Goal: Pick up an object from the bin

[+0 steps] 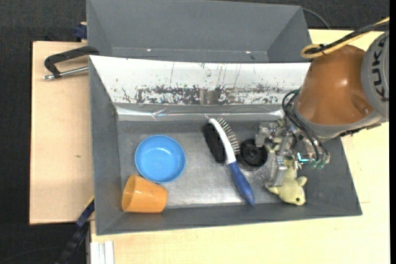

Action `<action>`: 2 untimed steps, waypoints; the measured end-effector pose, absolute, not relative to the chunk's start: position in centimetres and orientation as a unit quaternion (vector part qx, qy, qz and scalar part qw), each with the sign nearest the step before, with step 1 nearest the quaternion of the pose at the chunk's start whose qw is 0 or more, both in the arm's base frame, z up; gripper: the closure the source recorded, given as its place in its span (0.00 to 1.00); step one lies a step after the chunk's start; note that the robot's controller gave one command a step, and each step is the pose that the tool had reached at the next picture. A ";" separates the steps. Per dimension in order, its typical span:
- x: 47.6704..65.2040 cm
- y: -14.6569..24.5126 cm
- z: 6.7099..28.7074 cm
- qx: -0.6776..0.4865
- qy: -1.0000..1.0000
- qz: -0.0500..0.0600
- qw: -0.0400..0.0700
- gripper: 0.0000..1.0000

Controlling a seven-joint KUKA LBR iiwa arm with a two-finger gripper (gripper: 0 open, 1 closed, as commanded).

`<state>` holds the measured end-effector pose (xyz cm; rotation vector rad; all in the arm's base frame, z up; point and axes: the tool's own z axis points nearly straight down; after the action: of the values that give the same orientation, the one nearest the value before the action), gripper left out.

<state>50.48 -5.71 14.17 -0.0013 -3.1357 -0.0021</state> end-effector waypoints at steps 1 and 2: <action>53.9 -3.7 7.2 0.213 -0.977 -0.001 -0.004 0.00; 58.5 -8.5 7.2 0.283 -0.959 0.002 -0.005 0.00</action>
Offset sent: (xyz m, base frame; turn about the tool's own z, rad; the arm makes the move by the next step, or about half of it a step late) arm 0.0311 0.0180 -0.0717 -0.4286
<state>58.48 -8.55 7.20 0.8914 -3.0231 0.0076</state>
